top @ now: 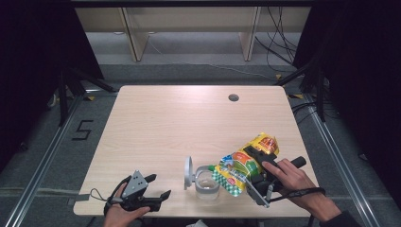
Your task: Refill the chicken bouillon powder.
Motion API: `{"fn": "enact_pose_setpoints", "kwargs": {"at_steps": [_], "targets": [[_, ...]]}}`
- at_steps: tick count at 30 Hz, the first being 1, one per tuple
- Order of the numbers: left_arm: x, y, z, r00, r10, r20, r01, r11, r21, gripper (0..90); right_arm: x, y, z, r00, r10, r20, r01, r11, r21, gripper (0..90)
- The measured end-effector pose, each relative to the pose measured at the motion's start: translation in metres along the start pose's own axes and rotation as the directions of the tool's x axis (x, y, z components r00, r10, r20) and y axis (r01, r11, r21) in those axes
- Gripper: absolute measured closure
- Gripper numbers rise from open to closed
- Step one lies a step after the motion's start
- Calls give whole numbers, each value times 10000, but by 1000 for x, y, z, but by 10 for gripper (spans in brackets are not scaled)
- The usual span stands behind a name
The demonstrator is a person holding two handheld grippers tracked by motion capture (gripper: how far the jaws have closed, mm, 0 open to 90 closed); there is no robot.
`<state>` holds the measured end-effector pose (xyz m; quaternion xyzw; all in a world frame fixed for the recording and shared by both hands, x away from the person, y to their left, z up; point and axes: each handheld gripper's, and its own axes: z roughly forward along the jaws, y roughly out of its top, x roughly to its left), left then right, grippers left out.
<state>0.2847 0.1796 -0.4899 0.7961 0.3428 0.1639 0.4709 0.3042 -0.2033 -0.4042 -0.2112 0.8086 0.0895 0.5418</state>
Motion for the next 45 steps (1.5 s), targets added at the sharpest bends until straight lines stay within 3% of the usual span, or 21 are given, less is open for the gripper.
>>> {"fn": "enact_pose_setpoints", "kwargs": {"at_steps": [1, 4, 5, 6, 7, 8, 9, 11, 13, 14, 17, 18, 21, 24, 28, 29, 31, 35, 43, 44, 45], "targets": [[-2, 0, 0, 9994, -358, 3, 358, 9994, -18, 220, -1, 0, 0, 10000, 4, -59, -4, 10000, -37, 525], [0, 0, 0, 10000, -8, -39, 8, 10000, 29, 220, -2, 2, -1, 9997, -236, -23, 236, 9997, -17, 525], [1, 0, 0, 10000, 55, -27, -55, 10000, 31, 220, -5, 3, -2, 9982, -591, 23, 591, 9982, 54, 525], [0, 0, 0, 10000, 39, -39, -39, 10000, 30, 220, -3, 3, -2, 9995, -307, -35, 308, 9994, 168, 525], [0, 0, 0, 10000, -54, -11, 54, 10000, 36, 220, -4, 3, -2, 9990, -442, 24, 442, 9989, 135, 525], [-2, 0, -1, 9997, -215, -108, 215, 9997, 79, 220, -8, 5, -2, 9951, -969, 204, 970, 9953, -22, 525], [-1, 0, -1, 9997, -214, -97, 214, 9998, 62, 220, -4, 4, -3, 9984, -565, 41, 564, 9981, 230, 526], [-1, 0, -1, 9997, -212, -86, 213, 9997, 74, 220, -8, 6, -3, 9947, -1020, 109, 1018, 9946, 194, 525], [-1, 0, 0, 9998, -212, -13, 212, 9998, 41, 220, -7, 6, -4, 9967, -805, 52, 804, 9965, 228, 526], [-1, 0, 0, 9998, -200, -3, 200, 9998, 72, 220, -10, 6, -4, 9938, -1102, 128, 1100, 9938, 160, 526], [-1, -1, 0, 9998, -222, -18, 222, 9998, 21, 220, -9, 6, -5, 9936, -1130, 72, 1127, 9932, 293, 526], [-1, 0, 0, 9999, -136, -27, 136, 9999, 48, 220, -10, 6, -5, 9903, -1382, 113, 1379, 9901, 259, 526], [0, 0, 0, 10000, -15, -12, 15, 10000, 14, 220, -7, 7, -7, 9927, -1207, 47, 1203, 9916, 472, 526], [-2, 0, 1, 9993, -363, 13, 363, 9993, -36, 220, -9, 7, -6, 9861, -1659, 103, 1652, 9850, 494, 526], [0, 0, -1, 10000, 76, -52, -76, 10000, 38, 220, -9, 8, -6, 9822, -1878, 56, 1871, 9806, 579, 526], [-1, 0, -1, 9998, -171, -126, 172, 9998, 66, 220, -9, 9, -5, 9817, -1903, 86, 1895, 9803, 549, 527], [0, 0, -1, 9999, 61, -112, -60, 10000, 70, 220, -8, 9, -4, 9806, -1958, 106, 1951, 9795, 495, 526], [-1, 0, -1, 9998, -164, -89, 165, 9999, 34, 220, -10, 11, -3, 9778, -2091, 97, 2085, 9770, 454, 527], [-2, 0, -1, 9997, -214, -113, 214, 9998, 26, 220, -12, 15, -3, 9674, -2531, 44, 2527, 9667, 403, 527], [-2, 0, 0, 9994, -336, -43, 336, 9994, -105, 220, -15, 15, -2, 9520, -3060, 59, 3057, 9516, 334, 527], [-2, 0, 0, 9997, -245, -29, 245, 9997, -32, 220, -16, 15, -2, 9499, -3125, 75, 3121, 9494, 339, 527]]}}
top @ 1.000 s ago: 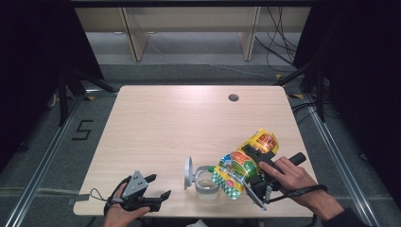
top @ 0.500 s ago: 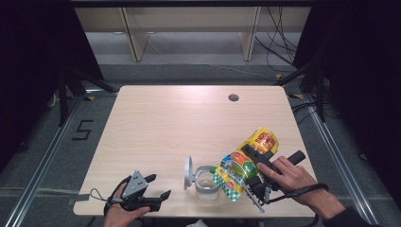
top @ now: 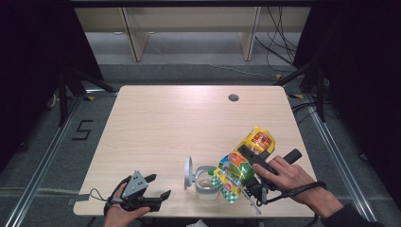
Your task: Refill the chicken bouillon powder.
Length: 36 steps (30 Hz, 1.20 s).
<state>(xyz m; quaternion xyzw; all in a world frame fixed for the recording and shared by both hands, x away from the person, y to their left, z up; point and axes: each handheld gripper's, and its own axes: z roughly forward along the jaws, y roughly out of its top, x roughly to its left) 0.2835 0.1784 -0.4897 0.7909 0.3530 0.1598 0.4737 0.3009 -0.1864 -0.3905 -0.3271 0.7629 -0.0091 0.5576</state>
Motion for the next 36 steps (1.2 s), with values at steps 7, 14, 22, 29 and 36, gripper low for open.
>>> {"fn": "enact_pose_setpoints", "kwargs": {"at_steps": [7, 14, 22, 29, 36], "targets": [[0, 0, 0, 10000, -32, -10, 31, 10000, -29, 220, 2, 1, -1, 9998, 171, 56, -172, 9997, 146, 527], [1, 0, -1, 9999, 111, -26, -110, 9999, 116, 220, -1, 2, 0, 9993, -365, 97, 364, 9992, 143, 528], [0, 0, 0, 9999, 114, -52, -114, 9999, 56, 220, -4, 3, -1, 9959, -904, -38, 904, 9957, 224, 528], [1, 0, -1, 9999, 106, -29, -106, 9999, 126, 220, -8, 3, -1, 9888, -1495, 26, 1494, 9886, 209, 528], [1, 0, 0, 9999, 98, -25, -98, 9999, 105, 220, -8, 3, -1, 9870, -1607, 8, 1606, 9867, 245, 529]]}}
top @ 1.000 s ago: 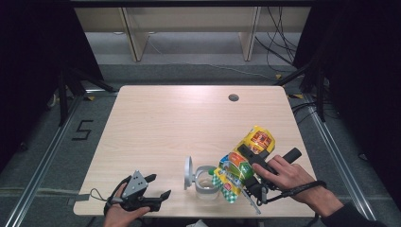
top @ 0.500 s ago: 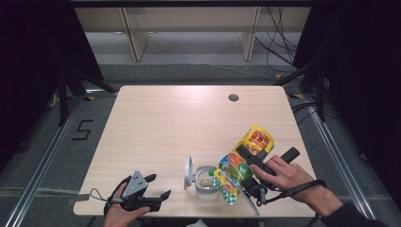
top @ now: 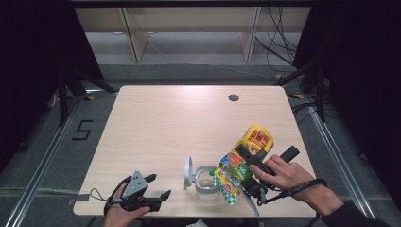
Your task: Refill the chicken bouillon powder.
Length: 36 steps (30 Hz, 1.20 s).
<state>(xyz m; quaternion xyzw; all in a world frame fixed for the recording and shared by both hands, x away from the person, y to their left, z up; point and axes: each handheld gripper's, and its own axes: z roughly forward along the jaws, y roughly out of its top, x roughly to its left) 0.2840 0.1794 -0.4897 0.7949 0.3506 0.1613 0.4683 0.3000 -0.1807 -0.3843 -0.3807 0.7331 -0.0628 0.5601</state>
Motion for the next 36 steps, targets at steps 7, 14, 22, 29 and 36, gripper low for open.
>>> {"fn": "enact_pose_setpoints", "kwargs": {"at_steps": [7, 14, 22, 29, 36], "targets": [[0, 0, 0, 10000, -7, -33, 7, 10000, -33, 220, -2, 1, 0, 10000, -45, -19, 45, 10000, 10, 530], [-1, 0, 0, 10000, 0, -22, 0, 10000, -53, 220, -5, 2, 0, 9995, -315, 32, 316, 9995, -24, 530], [0, 0, 0, 10000, 8, 1, -8, 10000, 12, 220, -5, 2, 0, 9992, -399, 57, 399, 9992, -11, 531], [0, 0, 0, 10000, 0, -19, 0, 10000, -20, 220, -2, 3, 0, 10000, 55, -16, -54, 9999, 139, 532], [-1, 0, 1, 9999, -165, 22, 165, 9998, -131, 220, -2, 4, 0, 10000, 7, -42, -7, 9999, 104, 532]]}}
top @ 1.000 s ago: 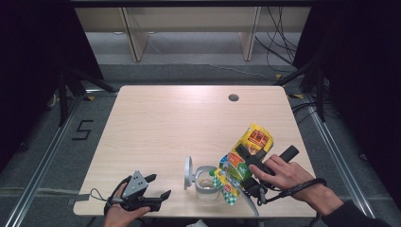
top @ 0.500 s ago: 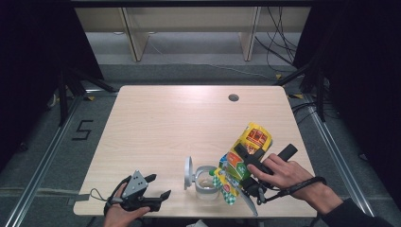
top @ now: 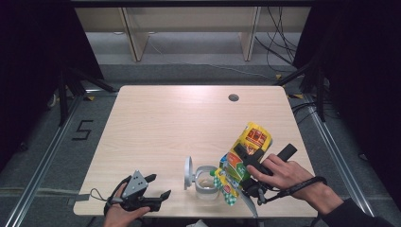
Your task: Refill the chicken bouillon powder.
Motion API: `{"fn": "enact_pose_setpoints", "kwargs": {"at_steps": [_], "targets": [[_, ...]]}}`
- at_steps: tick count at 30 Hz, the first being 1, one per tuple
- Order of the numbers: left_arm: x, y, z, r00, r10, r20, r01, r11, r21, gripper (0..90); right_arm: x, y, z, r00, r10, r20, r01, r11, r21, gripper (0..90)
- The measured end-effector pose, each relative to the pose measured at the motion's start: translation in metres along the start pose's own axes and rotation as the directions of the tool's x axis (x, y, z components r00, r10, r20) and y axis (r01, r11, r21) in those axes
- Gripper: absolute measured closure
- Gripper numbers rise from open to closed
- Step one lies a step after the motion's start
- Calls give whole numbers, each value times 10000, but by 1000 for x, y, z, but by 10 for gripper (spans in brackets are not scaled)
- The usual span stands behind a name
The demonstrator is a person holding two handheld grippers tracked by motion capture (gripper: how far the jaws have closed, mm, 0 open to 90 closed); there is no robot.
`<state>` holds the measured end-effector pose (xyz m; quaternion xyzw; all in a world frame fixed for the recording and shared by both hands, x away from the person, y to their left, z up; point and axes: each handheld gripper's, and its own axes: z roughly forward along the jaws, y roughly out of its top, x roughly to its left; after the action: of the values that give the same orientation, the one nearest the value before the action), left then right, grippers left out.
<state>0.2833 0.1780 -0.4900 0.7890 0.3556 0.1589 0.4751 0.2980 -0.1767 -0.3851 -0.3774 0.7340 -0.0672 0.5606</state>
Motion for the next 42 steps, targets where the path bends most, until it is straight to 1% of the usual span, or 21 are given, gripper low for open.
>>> {"fn": "enact_pose_setpoints", "kwargs": {"at_steps": [1, 2, 3, 4, 5, 9, 10, 11, 14, 24, 25, 26, 27, 29, 30, 35, 36, 37, 38, 39, 42], "targets": [[0, 0, 0, 10000, -13, -15, 13, 10000, -26, 220, 0, 0, 0, 9998, -11, 202, 11, 10000, 30, 532], [1, 0, -1, 9999, 139, -7, -139, 9998, 128, 220, 0, 0, 0, 10000, -11, 45, 11, 10000, 6, 532], [1, 0, 0, 10000, 84, -8, -84, 9999, 68, 220, -3, 0, 0, 9988, -492, -84, 493, 9987, 97, 532], [2, 0, -1, 9998, 198, -19, -198, 9997, 154, 220, -6, -1, 0, 9927, -1185, 246, 1184, 9930, 53, 532], [-1, 0, 0, 10000, -26, -53, 26, 10000, -30, 220, -6, 0, 0, 9924, -1194, 282, 1191, 9928, 120, 532], [0, 0, 0, 10000, 28, -34, -28, 10000, -23, 220, -8, 1, -1, 9917, -1271, 184, 1270, 9919, 76, 532], [1, 0, -1, 9998, 189, -35, -189, 9997, 134, 220, -8, 1, -1, 9902, -1378, 229, 1376, 9904, 103, 533], [0, 0, 0, 10000, 6, -11, -6, 10000, -22, 220, -8, 1, -2, 9907, -1339, 228, 1337, 9910, 96, 533], [2, 0, -1, 9998, 189, -23, -188, 9997, 153, 220, -9, 2, -2, 9911, -1327, 120, 1326, 9911, 89, 533], [0, 0, 0, 10000, -3, -68, 3, 10000, -2, 220, -12, 5, -3, 9875, -1579, 8, 1579, 9874, 102, 547], [0, 0, 0, 10000, 63, -67, -64, 10000, -5, 220, -12, 5, -3, 9886, -1504, 28, 1504, 9886, 116, 547], [2, 1, -1, 9993, 378, -62, -378, 9993, 70, 220, -12, 5, -3, 9883, -1525, 32, 1525, 9882, 109, 547], [2, 1, -2, 9991, 423, -62, -422, 9990, 121, 220, -12, 5, -2, 9869, -1610, 63, 1609, 9869, 117, 547], [2, 1, -1, 9993, 356, -58, -356, 9994, 55, 220, -12, 5, -2, 9869, -1611, 11, 1611, 9869, 122, 548], [0, 0, 0, 10000, 20, -74, -20, 10000, -6, 220, -12, 5, -2, 9870, -1607, 25, 1606, 9870, 104, 548], [0, 0, 0, 10000, 0, -68, 0, 10000, -6, 220, -11, 5, -3, 9868, -1622, 0, 1622, 9867, 101, 549], [1, 0, -1, 9997, 241, -75, -240, 9996, 119, 220, -11, 5, -3, 9870, -1610, -15, 1610, 9869, 97, 549], [1, 1, -1, 9995, 300, -58, -300, 9995, -7, 220, -11, 5, -3, 9871, -1602, -3, 1602, 9870, 92, 549], [2, 1, -2, 9991, 424, -68, -423, 9990, 129, 220, -11, 5, -3, 9870, -1607, 4, 1607, 9870, 100, 549], [0, 0, -1, 10000, 47, -84, -47, 10000, 48, 220, -11, 5, -3, 9870, -1605, 6, 1605, 9870, 101, 549], [0, 0, -1, 9999, 108, -83, -107, 9999, 93, 220, -11, 4, -3, 9875, -1576, 11, 1576, 9875, 85, 549]]}}
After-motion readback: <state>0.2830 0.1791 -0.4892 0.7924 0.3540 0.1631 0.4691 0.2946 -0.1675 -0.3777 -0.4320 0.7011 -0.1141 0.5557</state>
